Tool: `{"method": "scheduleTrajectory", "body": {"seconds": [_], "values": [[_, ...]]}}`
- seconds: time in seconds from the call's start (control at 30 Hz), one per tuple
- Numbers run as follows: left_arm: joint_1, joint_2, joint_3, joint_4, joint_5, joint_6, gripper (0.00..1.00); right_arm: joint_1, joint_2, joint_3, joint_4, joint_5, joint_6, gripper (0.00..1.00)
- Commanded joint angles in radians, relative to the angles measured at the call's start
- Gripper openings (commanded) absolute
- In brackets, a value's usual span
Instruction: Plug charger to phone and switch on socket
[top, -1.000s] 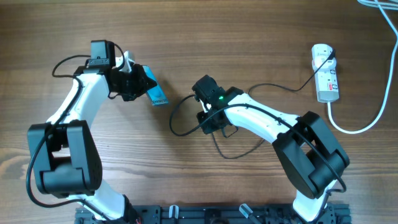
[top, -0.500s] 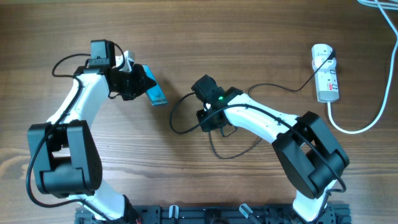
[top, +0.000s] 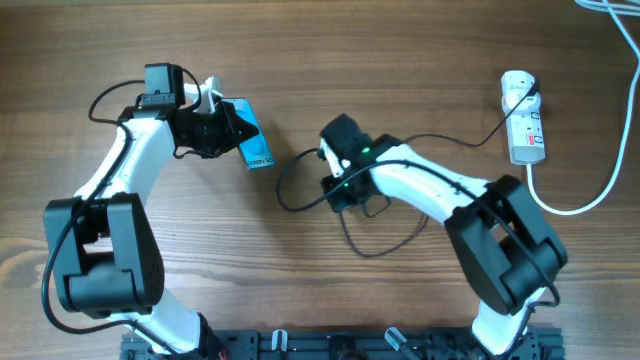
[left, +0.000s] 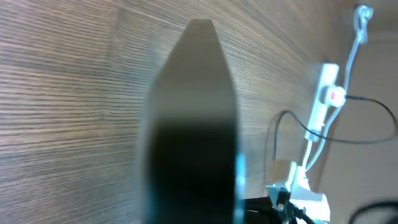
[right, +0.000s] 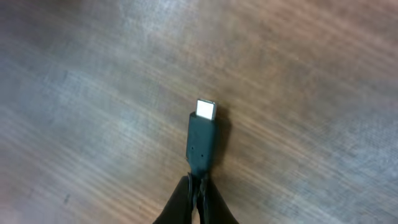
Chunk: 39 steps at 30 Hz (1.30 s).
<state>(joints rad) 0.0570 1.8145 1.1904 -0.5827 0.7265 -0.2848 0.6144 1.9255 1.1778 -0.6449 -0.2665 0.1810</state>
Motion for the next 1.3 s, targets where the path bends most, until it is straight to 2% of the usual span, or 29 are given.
{"method": "scheduleTrajectory", "body": {"seconds": [0.0,0.07,0.17,0.23,0.3,0.43,0.5,0.57,0.63,0.67,0.7,0.73,0.93,1.03,1.13,1.2,1.27], "values": [[0.026,-0.016,-0.001,0.004,0.155,0.084,0.04,-0.093,-0.117,-0.008,-0.005,-0.344,-0.119,0.04],[0.037,-0.016,-0.001,0.004,0.21,0.123,0.04,-0.14,-0.122,-0.008,-0.048,-0.395,-0.176,0.04],[0.038,-0.016,-0.001,0.004,0.209,0.125,0.04,-0.17,-0.121,-0.008,-0.127,-0.563,-0.351,0.04],[0.038,-0.016,-0.001,0.005,0.209,0.125,0.04,-0.167,-0.121,-0.008,-0.095,-0.695,-0.357,0.04],[0.038,-0.016,-0.001,0.005,0.211,0.125,0.04,-0.166,-0.121,-0.008,-0.06,-0.72,-0.338,0.04],[0.038,-0.016,-0.001,0.003,0.208,0.142,0.04,-0.166,-0.121,-0.008,-0.085,-0.473,-0.247,0.04],[0.038,-0.016,-0.001,0.003,0.207,0.148,0.04,-0.166,-0.12,-0.008,-0.137,-0.267,-0.189,0.04],[0.038,-0.016,-0.001,0.003,0.206,0.148,0.04,-0.166,-0.12,-0.008,-0.183,0.013,-0.053,0.05],[0.038,-0.016,-0.001,0.003,0.196,0.148,0.04,-0.166,-0.119,-0.008,-0.17,0.039,0.013,0.19],[0.038,-0.016,-0.001,0.004,0.196,0.147,0.04,-0.166,-0.119,-0.008,-0.149,0.009,0.047,0.34],[0.038,-0.016,-0.001,0.004,0.196,0.147,0.04,-0.166,-0.117,-0.008,-0.118,-0.049,0.055,0.57],[0.038,-0.016,-0.001,0.004,0.196,0.147,0.04,-0.164,-0.116,-0.008,-0.072,-0.117,0.059,0.67],[0.038,-0.016,-0.001,0.003,0.181,0.146,0.04,-0.076,-0.116,-0.008,0.122,-0.146,0.208,0.66],[0.038,-0.016,-0.001,0.003,0.181,0.147,0.04,0.014,-0.116,-0.008,0.174,0.021,0.35,0.57],[0.038,-0.016,-0.001,0.003,0.173,0.146,0.04,0.081,-0.116,-0.008,0.18,0.178,0.373,0.5],[0.038,-0.016,-0.001,0.003,0.163,0.146,0.04,0.104,-0.116,-0.008,0.185,0.209,0.373,0.44],[0.038,-0.016,-0.001,0.004,0.162,0.146,0.04,0.124,-0.109,-0.008,0.201,0.208,0.399,0.43]]}}
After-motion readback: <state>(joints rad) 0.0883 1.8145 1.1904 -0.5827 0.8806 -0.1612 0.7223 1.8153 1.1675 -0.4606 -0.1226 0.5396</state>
